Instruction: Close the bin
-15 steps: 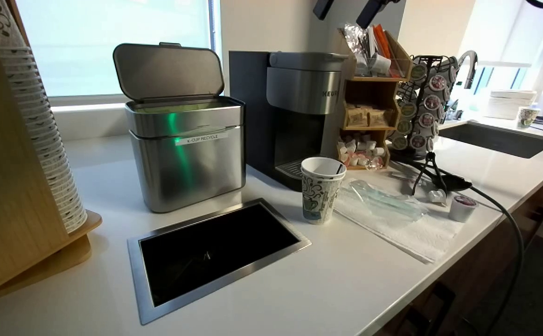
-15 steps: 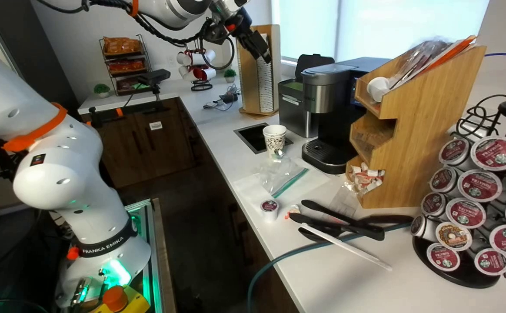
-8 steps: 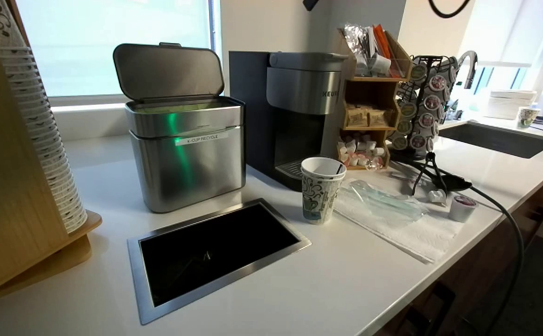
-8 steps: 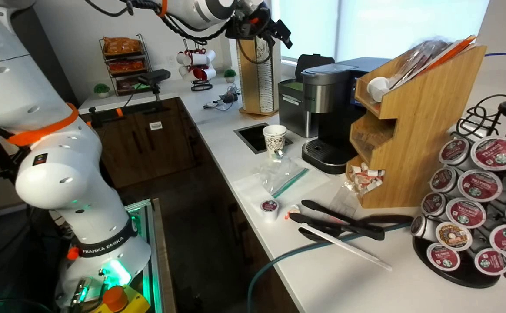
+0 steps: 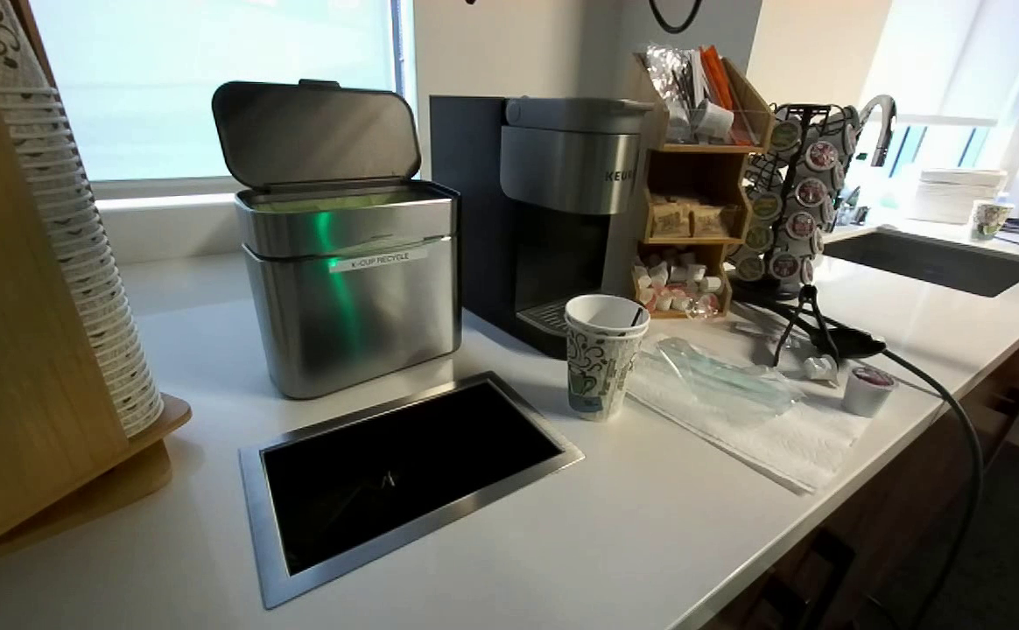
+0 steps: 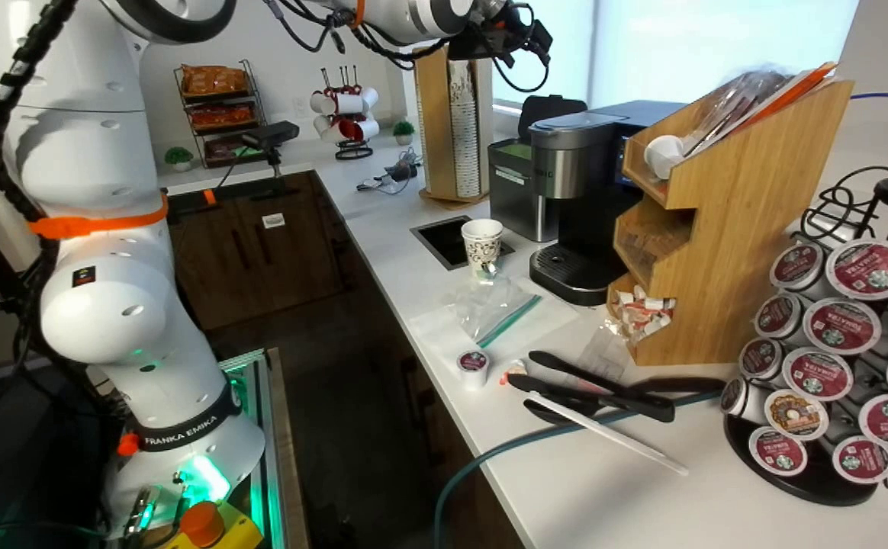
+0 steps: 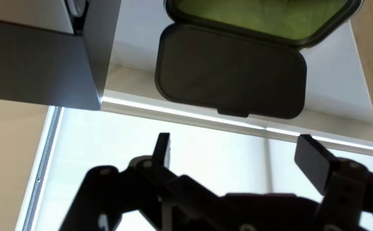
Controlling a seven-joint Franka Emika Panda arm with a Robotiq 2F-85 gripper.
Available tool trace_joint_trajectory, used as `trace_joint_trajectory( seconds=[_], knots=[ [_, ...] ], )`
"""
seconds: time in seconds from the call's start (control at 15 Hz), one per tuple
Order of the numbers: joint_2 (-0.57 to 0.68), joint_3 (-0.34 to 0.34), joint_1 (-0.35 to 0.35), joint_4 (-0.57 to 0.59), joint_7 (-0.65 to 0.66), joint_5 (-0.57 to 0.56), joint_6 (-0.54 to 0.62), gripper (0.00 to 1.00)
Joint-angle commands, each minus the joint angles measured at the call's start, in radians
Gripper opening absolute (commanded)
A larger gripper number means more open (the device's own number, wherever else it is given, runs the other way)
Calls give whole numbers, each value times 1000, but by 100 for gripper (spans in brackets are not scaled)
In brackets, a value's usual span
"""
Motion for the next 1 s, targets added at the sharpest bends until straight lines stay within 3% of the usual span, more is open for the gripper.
trace_joint_trajectory(
  seconds=[0.0,0.47,0.93],
  knots=[
    [26,-38,42,46,-4,3,-3,100],
    [70,-51,66,116,-2,-6,-3,100],
    [294,-219,229,392,412,-307,-5,100]
  ],
)
